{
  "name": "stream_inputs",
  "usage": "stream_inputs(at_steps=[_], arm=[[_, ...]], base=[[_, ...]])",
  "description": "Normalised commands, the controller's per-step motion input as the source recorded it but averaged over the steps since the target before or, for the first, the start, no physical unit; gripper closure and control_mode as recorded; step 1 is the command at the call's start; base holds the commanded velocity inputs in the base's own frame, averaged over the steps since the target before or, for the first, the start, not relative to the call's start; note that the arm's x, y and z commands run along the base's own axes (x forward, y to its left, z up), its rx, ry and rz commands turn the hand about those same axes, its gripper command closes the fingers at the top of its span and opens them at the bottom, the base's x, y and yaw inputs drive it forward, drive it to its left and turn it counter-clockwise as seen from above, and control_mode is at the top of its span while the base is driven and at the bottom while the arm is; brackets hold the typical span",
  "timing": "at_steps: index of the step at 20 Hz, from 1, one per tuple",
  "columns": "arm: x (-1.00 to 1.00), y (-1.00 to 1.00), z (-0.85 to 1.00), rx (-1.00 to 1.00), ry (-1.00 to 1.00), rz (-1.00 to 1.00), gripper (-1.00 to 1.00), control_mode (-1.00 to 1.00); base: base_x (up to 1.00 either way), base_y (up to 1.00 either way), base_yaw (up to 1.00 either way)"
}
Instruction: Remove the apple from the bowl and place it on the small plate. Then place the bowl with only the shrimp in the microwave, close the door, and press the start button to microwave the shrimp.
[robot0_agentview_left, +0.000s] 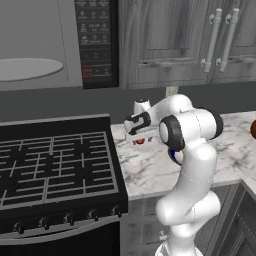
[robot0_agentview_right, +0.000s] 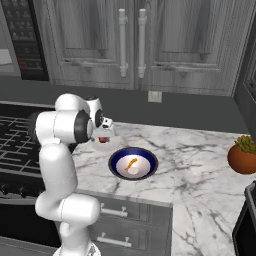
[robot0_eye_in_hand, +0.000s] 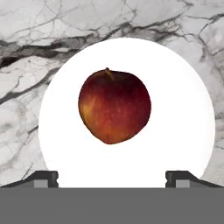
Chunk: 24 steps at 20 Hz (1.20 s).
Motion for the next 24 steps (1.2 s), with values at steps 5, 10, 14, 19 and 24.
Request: stream_inputs(at_steps=[5,10,14,19,24], arm=[[-0.98,0.00,0.17,0.00,-0.37,0.00,-1.00,-1.00],[-1.00,-0.15,0.40,0.02,-0.38,-0.01,-1.00,-1.00],[-0.94,-0.52,0.56,0.05,-0.34,-0.10,-1.00,-1.00],[-0.61,-0.84,0.53,0.13,-0.15,-0.14,-1.00,-1.00],[-0.50,-1.00,0.39,0.44,0.00,-0.15,-1.00,-1.00]], base=[[0.00,0.00,0.00],[0.00,0.00,0.00],[0.00,0.00,0.00],[0.00,0.00,0.00],[0.00,0.00,0.00]])
